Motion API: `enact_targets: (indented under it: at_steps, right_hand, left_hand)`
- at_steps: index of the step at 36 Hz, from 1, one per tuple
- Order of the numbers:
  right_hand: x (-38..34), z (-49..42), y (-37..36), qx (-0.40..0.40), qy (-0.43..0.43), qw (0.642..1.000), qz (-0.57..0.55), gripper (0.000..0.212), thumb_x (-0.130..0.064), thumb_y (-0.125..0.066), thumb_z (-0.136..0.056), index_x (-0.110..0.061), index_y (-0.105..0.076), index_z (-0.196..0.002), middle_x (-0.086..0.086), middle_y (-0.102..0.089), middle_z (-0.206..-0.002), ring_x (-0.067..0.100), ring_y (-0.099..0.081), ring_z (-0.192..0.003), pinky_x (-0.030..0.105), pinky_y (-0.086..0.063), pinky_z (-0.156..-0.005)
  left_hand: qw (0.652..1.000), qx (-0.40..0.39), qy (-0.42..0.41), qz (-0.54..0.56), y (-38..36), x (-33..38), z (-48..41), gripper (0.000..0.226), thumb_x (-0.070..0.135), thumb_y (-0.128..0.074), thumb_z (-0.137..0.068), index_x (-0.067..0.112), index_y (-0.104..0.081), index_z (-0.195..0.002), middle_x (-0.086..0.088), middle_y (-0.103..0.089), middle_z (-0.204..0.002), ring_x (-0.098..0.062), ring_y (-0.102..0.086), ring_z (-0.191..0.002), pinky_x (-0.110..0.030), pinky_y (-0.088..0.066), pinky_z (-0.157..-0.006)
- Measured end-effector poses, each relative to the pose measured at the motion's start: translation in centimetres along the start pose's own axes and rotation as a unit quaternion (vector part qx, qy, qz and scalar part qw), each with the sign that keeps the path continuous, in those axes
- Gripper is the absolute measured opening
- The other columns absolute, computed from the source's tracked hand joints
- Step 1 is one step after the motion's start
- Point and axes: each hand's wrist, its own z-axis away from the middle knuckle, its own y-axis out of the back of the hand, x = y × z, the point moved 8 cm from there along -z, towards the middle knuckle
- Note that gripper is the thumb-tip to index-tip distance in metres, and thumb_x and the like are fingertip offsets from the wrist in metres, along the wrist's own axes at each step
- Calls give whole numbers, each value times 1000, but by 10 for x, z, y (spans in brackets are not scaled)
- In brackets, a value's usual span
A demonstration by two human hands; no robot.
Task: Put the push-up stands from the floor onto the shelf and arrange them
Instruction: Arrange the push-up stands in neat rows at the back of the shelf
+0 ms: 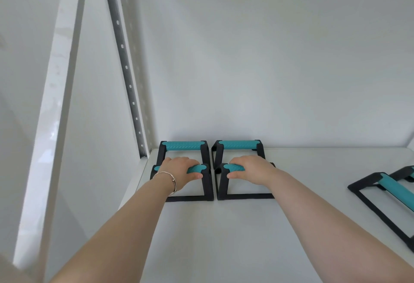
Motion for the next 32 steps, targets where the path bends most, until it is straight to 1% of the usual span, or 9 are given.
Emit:
enact_targets:
  at_steps: [5,13,16,19,21,23,24,28,32]
  right_hand:
    - [-1,-1,0,1,-1,1000,0,44,-62,-57,-87,-32,-60,-119,-5,-65,-105,19,-57,-97,39,-50,-86]
    - [-2,1,1,5,-1,1000,2,44,-61,-56,-87,-32,-61,-119,-5,-65,-103,19,-57,-96,40,-50,-87]
    - [-5,1,3,10,8,1000,27,48,-62,-54,-88,-29,-61,-122,-5,-64,-101,19,-56,-96,39,-47,-88]
    - [-9,4,3,13,9,996,83,57,-64,-48,-90,-27,-54,-133,-1,-62,-115,21,-54,-109,40,-42,-95]
    - [-8,9,4,24,3,995,94,62,-63,-44,-92,-24,-47,-141,1,-57,-130,24,-50,-121,42,-38,-102]
    - [-6,14,6,52,1,994,91,66,-63,-41,-94,-22,-41,-145,1,-50,-142,24,-44,-131,42,-34,-108]
    - [-4,17,8,74,1,993,90,66,-63,-41,-94,-23,-41,-146,0,-49,-144,23,-42,-133,41,-33,-109]
    - [1,36,28,191,3,979,69,57,-57,-45,-94,-23,-46,-141,-3,-52,-137,21,-44,-128,37,-32,-109]
    - [17,60,49,288,-25,953,94,55,-48,-54,-92,-18,-49,-139,0,-56,-135,24,-48,-127,39,-34,-110]
  left_hand:
    - [1000,-3,1,0,1,1,2,41,58,-43,-94,37,-51,-128,9,-61,-107,-17,-55,-102,-41,-37,-101]
    - [1000,0,3,-3,3,3,4,39,59,-42,-93,36,-53,-124,8,-60,-103,-17,-55,-98,-40,-38,-98]
    - [1000,4,8,-10,4,3,4,40,58,-44,-93,36,-53,-125,7,-60,-104,-17,-54,-101,-40,-37,-98]
    - [1000,12,16,0,5,4,5,43,58,-44,-93,36,-52,-129,7,-57,-112,-18,-51,-109,-41,-33,-102]
    - [999,31,12,6,6,6,7,48,57,-45,-92,35,-47,-135,7,-54,-126,-19,-47,-120,-42,-30,-108]
    - [998,60,7,20,10,10,8,56,56,-46,-90,33,-41,-141,7,-46,-142,-20,-39,-132,-43,-25,-114]
    - [997,74,6,28,12,14,10,59,56,-46,-90,32,-39,-143,7,-41,-147,-21,-35,-136,-44,-22,-117]
    - [992,120,22,34,22,40,14,69,51,-44,-94,23,-21,-152,1,-25,-158,-22,-18,-147,-45,-12,-121]
    - [980,182,71,33,31,76,17,72,46,-40,-97,14,-10,-154,-4,-18,-161,-23,-7,-149,-47,-9,-121]
